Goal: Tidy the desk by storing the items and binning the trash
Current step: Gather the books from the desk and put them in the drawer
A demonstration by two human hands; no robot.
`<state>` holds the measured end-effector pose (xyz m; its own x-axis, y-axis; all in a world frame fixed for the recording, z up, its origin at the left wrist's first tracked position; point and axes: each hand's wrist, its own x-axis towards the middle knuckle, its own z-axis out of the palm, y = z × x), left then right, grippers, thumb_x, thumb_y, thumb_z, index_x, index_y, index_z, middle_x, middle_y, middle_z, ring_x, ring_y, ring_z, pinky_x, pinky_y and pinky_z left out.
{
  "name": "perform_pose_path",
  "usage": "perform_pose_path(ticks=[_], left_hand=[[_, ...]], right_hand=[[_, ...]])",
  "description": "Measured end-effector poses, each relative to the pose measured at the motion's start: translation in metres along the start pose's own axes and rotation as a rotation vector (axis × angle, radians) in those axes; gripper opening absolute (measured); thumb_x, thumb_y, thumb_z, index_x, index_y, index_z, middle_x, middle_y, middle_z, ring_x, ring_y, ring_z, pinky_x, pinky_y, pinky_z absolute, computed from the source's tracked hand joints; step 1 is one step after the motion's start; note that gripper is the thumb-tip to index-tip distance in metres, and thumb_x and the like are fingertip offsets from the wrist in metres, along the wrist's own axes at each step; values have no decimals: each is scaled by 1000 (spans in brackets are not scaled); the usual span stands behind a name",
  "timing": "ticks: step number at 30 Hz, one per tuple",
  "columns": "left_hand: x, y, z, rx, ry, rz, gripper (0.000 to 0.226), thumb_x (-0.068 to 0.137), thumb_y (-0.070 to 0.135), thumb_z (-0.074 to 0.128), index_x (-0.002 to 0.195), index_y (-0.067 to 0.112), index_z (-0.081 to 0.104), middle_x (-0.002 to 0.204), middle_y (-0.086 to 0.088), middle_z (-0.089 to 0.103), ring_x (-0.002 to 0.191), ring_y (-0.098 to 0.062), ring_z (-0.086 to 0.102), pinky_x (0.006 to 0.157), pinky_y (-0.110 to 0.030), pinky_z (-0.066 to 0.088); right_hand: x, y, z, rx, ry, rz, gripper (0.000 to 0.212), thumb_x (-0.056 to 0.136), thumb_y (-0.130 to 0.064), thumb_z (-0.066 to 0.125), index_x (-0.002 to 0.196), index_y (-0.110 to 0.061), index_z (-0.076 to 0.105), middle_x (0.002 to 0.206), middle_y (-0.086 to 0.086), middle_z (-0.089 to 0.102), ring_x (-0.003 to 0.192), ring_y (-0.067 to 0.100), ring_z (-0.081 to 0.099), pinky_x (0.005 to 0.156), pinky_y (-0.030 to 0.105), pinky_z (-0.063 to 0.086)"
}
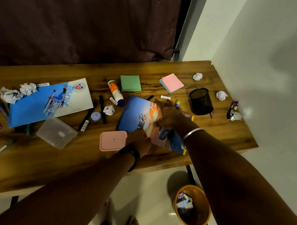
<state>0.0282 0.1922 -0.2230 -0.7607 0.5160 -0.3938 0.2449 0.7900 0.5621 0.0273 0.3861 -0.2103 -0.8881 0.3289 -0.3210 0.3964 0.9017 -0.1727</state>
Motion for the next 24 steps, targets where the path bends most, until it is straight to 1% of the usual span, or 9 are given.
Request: perform_pose_path(ticks=[4,8,10,13,15,17,19,21,24], left_hand=[[9,-2,6,1,44,-39,23,96,23,56,113,11,67,116,-9,71,105,-29,68,91,-38,57],[15,-1,8,-4,67,-42,24,99,26,54,111,10,67,114,-9,71,104,-29,69,87,-34,57],[17,1,7,-30,74,-43,26,99,30,56,112,9,65,115,-11,71,106,-31,67,87,-36,54],[15,4,2,-126,118,-82,36,97,38,54,114,8,63,114,-15,69,106,-36,65,88,-41,53],[19,4,2,-262,159,-123,52,95,52,53,120,7,57,113,-14,68,101,-35,66,84,-42,55],[35,-4,7,-455,182,-121,77,86,79,47,124,12,54,112,-12,71,93,-35,70,80,-48,60],[51,-13,11,-724,168,-125,86,71,92,51,120,21,58,109,-9,74,91,-36,72,79,-54,61],[44,0,-10,-966,63,-135,74,73,82,64,120,25,62,114,-3,74,101,-29,72,89,-50,59],[24,15,-58,-1183,73,-50,46,90,40,73,128,19,60,127,-2,70,116,-25,67,92,-40,58]], right_hand=[[14,-1,-4,-29,59,1,104,72,-52,79,156,-25,23,153,13,42,140,40,38,114,52,29],[19,-3,-11,158,210,17,33,88,-28,65,119,-16,66,117,14,69,111,36,65,94,39,52],[17,0,-22,295,214,11,14,92,-16,58,98,-13,70,103,12,72,98,30,68,84,33,52],[11,9,-44,307,198,20,20,96,-11,52,82,-24,58,77,-7,61,68,4,55,65,15,44],[5,15,-61,431,317,62,29,95,5,41,76,-14,50,63,-5,51,53,-1,49,53,8,39],[-8,19,-74,575,317,124,26,92,15,37,79,-1,54,66,0,48,54,0,44,53,4,35],[-25,18,-83,890,301,174,27,97,7,40,79,-4,57,60,-7,51,52,-2,42,53,9,36],[-40,13,-86,1048,297,159,31,101,-1,41,74,-12,50,49,-11,51,44,-4,42,49,16,37],[-44,0,-79,1205,276,125,17,103,-11,49,91,-5,60,72,4,64,59,6,58,61,28,52]])
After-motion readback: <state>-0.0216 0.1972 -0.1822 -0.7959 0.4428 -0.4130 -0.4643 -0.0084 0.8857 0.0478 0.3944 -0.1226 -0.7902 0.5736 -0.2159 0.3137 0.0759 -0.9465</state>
